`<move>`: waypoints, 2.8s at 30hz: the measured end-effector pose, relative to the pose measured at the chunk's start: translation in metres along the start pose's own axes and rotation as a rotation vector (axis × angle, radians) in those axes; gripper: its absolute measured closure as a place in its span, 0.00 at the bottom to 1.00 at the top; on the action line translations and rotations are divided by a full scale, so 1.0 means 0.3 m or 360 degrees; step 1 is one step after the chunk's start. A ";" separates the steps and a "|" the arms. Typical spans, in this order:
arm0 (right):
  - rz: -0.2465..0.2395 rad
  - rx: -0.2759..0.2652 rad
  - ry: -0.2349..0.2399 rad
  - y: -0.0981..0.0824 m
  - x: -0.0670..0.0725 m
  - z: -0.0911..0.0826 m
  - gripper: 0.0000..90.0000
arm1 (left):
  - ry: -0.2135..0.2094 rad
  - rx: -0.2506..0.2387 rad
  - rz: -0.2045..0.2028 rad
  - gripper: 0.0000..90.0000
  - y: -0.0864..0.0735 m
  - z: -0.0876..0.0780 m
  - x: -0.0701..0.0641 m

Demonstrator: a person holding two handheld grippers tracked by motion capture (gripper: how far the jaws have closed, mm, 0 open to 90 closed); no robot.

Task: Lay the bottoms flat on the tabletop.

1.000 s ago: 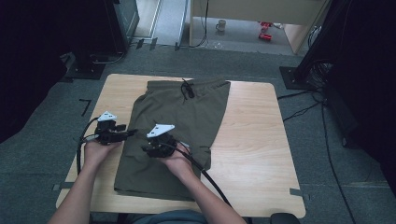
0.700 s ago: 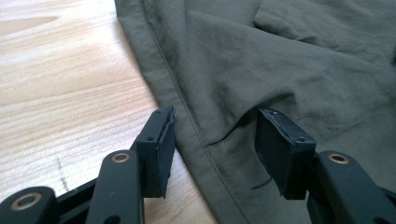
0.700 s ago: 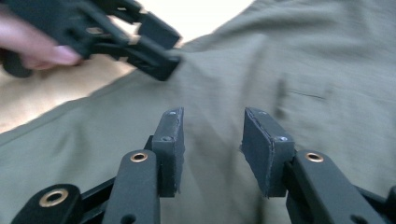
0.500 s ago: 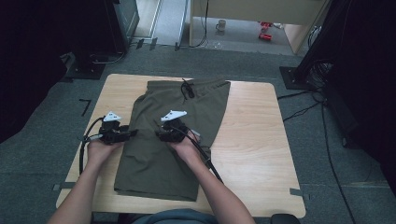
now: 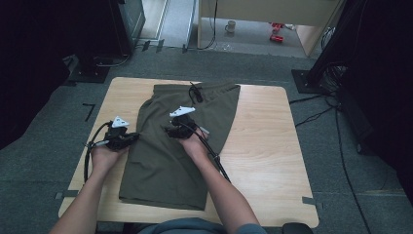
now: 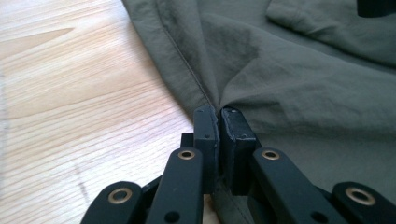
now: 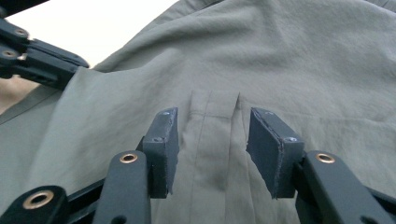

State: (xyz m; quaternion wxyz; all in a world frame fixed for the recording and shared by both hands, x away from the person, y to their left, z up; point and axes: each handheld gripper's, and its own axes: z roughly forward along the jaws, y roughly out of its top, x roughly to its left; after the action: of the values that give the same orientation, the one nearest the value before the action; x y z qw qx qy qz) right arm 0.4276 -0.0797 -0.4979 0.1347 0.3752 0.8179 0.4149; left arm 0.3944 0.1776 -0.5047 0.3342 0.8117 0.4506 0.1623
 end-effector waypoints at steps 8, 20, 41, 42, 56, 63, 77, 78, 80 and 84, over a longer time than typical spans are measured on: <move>-0.0001 0.0062 -0.0023 0.025 0.010 0.083 0.57 | -0.0013 -0.0007 -0.0074 0.95 -0.009 -0.007 0.031; -0.0047 0.0136 -0.0136 0.034 0.017 0.105 0.93 | -0.0014 0.0000 -0.0059 0.94 -0.007 -0.008 0.031; 0.0019 0.0074 -0.0132 0.053 -0.065 -0.149 0.95 | -0.0019 -0.0004 -0.0054 0.93 -0.009 -0.008 0.034; 0.0021 0.0069 -0.0136 0.050 -0.071 -0.167 0.95 | -0.0020 -0.0005 -0.0054 0.92 -0.009 -0.007 0.034; 0.0070 0.0008 -0.0233 -0.039 -0.193 -0.366 0.95 | -0.0034 -0.0015 -0.0074 0.91 -0.005 -0.002 0.039; 0.0100 -0.0019 -0.0260 -0.109 -0.233 -0.448 0.95 | -0.0031 -0.0021 -0.0064 0.91 -0.004 0.001 0.037; 0.0156 -0.0017 -0.0329 -0.218 -0.304 -0.555 0.95 | -0.0031 -0.0034 -0.0051 0.90 0.003 0.012 0.036; 0.0175 -0.0015 -0.0333 -0.230 -0.311 -0.566 0.95 | -0.0031 -0.0034 -0.0051 0.90 0.004 0.012 0.036; 0.0177 -0.0008 -0.0345 -0.249 -0.319 -0.579 0.95 | -0.0033 -0.0034 -0.0056 0.90 0.005 0.013 0.036; 0.0190 0.0004 -0.0373 -0.297 -0.334 -0.607 0.95 | -0.0036 -0.0033 -0.0059 0.90 0.006 0.014 0.037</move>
State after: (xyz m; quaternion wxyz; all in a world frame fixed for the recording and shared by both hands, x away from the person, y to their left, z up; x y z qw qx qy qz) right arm 0.3543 -0.2908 -0.4638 0.2040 0.4693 0.7733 0.3744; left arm 0.4038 0.1846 -0.5069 0.3506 0.8015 0.4601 0.1515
